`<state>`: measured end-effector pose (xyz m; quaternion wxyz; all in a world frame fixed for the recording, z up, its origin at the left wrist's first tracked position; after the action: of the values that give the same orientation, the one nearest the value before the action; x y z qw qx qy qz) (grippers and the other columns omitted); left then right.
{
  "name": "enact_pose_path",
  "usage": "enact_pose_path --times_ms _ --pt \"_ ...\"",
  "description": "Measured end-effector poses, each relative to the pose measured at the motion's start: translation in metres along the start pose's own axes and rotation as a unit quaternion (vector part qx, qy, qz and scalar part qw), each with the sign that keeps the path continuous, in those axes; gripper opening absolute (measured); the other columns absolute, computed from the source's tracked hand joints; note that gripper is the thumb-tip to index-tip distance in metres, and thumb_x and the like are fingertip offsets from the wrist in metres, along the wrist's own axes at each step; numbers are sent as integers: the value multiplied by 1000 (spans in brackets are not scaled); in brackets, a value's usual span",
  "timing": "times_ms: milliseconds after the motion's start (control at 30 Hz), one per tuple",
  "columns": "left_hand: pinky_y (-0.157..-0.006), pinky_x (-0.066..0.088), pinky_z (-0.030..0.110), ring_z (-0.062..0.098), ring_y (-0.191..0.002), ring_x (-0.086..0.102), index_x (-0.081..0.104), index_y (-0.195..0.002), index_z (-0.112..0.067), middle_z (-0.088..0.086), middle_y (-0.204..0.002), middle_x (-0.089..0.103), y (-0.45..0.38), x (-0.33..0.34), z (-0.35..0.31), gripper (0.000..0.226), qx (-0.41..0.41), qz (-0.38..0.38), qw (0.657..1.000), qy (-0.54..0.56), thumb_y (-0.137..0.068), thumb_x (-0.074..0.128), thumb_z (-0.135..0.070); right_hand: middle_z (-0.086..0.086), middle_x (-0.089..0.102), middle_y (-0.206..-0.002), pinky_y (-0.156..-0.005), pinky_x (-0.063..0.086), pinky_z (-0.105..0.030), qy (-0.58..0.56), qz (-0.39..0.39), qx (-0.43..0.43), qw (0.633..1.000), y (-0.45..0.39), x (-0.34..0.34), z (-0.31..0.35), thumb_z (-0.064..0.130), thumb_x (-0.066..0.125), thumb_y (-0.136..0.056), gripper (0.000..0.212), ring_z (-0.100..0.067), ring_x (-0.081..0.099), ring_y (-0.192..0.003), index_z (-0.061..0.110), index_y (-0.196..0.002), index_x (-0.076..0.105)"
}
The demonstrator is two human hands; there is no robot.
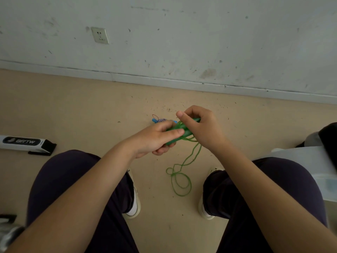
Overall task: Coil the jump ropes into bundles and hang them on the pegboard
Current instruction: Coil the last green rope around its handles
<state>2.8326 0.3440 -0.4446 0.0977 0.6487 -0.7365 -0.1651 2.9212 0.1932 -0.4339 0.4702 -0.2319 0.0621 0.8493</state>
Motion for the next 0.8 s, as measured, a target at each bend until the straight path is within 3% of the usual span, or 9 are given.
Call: enact_pose_path --times_ms 200,333,467,633,800 --pt "-41 31 23 13 -45 43 60 -117 -14 9 -82 68 0 -2 -3 26 13 16 1000 5 -100 55 -33 16 54 -57 -55 36 -10 -27 -4 -2 1000 -3 -3 -1 40 68 -90 31 2 46 -55 18 -68 65" --pt "-41 30 22 12 -43 31 57 -126 -21 9 -83 66 1 -3 -2 26 0 31 999 -7 -102 53 -30 12 56 -62 -52 37 -12 -19 27 3 999 -3 -6 -5 40 72 -86 25 2 48 -54 20 -76 62" --pt "-43 32 21 12 -46 36 57 -128 -24 7 -84 65 1 -5 0 27 2 25 999 -24 -102 54 -29 3 53 -74 -52 37 -15 -19 57 -17 998 -3 -6 -5 33 73 -87 28 -5 48 -58 18 -80 50" --pt "-47 37 20 11 -50 47 63 -120 -25 4 -85 69 1 -6 3 20 8 2 999 -34 -100 57 -28 8 60 -75 -51 42 -15 -30 99 5 995 -1 -5 -4 32 74 -86 21 -3 54 -56 18 -78 61" --pt "-49 40 23 13 -54 52 65 -114 -16 3 -84 71 1 -8 1 20 18 -11 1000 -21 -101 57 -28 11 66 -77 -61 48 -18 -36 118 21 992 -1 -13 -3 27 76 -85 13 -1 60 -65 17 -86 68"
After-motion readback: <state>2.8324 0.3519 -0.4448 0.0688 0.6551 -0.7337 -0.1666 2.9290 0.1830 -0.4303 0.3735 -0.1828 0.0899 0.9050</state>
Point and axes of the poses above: each hand's wrist, its own y-axis away from the middle knuckle, its own x-axis out of the palm, z = x × y, the point moved 1 cm from there along -y, towards the middle knuckle
